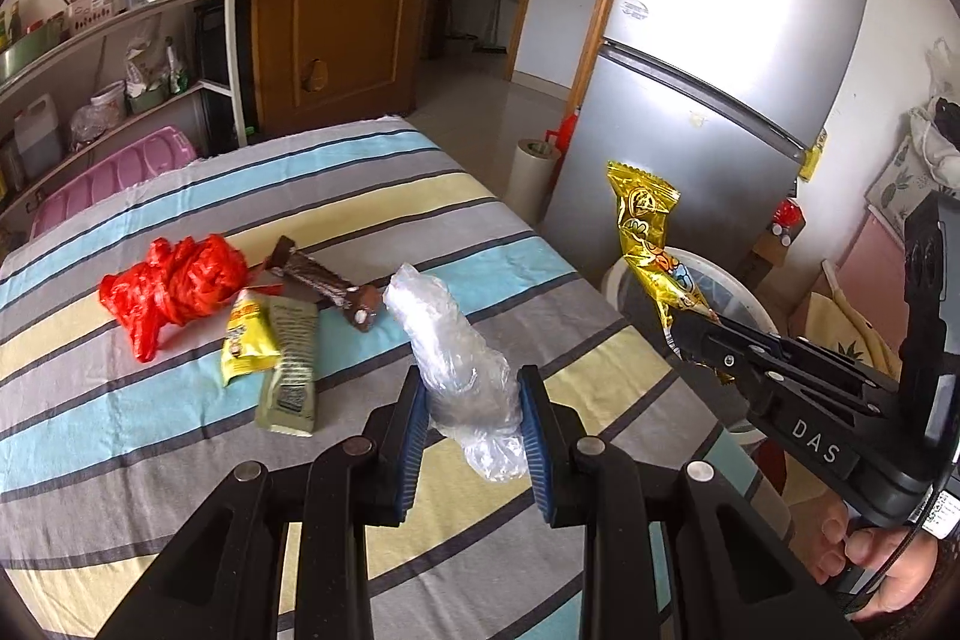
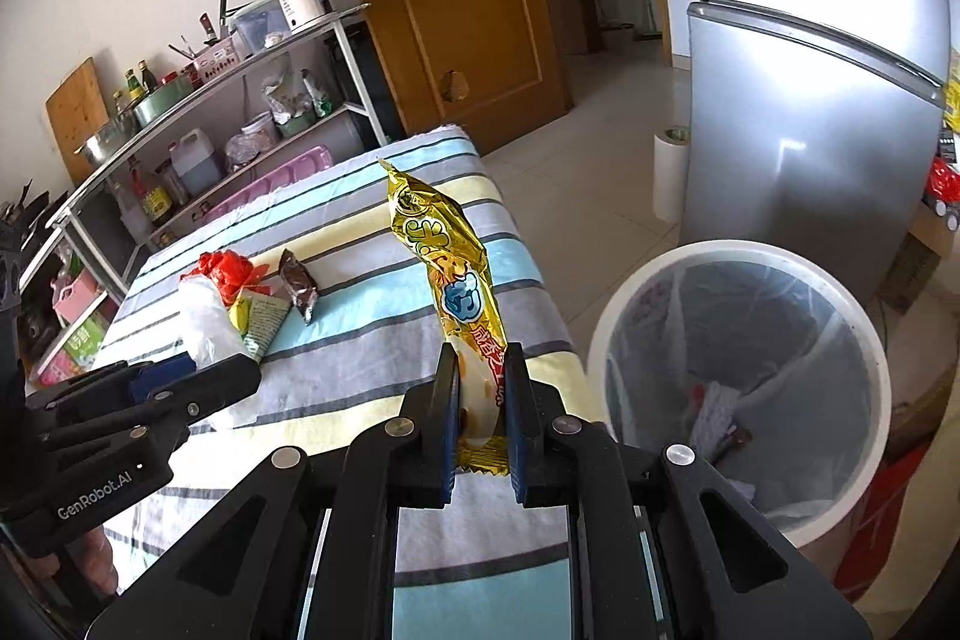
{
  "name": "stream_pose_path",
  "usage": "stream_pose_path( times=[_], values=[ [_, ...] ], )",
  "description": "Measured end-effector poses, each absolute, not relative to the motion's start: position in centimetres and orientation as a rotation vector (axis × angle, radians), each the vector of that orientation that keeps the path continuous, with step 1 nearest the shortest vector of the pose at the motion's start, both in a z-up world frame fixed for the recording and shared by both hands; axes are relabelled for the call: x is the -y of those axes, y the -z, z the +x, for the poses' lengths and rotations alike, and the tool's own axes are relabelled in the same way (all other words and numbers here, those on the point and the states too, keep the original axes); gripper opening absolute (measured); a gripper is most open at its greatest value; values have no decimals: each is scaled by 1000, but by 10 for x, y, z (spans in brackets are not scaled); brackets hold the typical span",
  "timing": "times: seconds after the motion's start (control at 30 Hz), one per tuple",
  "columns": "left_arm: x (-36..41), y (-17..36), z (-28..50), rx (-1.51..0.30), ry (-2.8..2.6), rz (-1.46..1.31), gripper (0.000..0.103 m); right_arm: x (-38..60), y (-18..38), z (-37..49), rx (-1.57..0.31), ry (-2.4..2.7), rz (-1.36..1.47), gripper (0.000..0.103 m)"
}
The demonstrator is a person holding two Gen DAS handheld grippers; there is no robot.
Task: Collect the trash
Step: 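Carry the clear wrap and gold wrapper over the bin and open both grippers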
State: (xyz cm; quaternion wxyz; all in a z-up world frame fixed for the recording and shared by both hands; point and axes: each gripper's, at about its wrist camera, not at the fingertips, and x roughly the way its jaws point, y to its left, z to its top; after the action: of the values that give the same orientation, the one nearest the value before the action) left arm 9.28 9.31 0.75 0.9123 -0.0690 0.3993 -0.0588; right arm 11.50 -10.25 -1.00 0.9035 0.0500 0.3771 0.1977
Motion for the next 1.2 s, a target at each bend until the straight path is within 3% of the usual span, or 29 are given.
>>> stream_pose_path(
  times=[0.77, 1.2],
  values=[
    [58, 4, 158, -861, 402, -22, 30, 228, 17, 122, -796, -139, 157, 14],
    [81, 30, 175, -925, 406, -4, 30, 255, 46, 138, -883, -73, 171, 15]
  ],
)
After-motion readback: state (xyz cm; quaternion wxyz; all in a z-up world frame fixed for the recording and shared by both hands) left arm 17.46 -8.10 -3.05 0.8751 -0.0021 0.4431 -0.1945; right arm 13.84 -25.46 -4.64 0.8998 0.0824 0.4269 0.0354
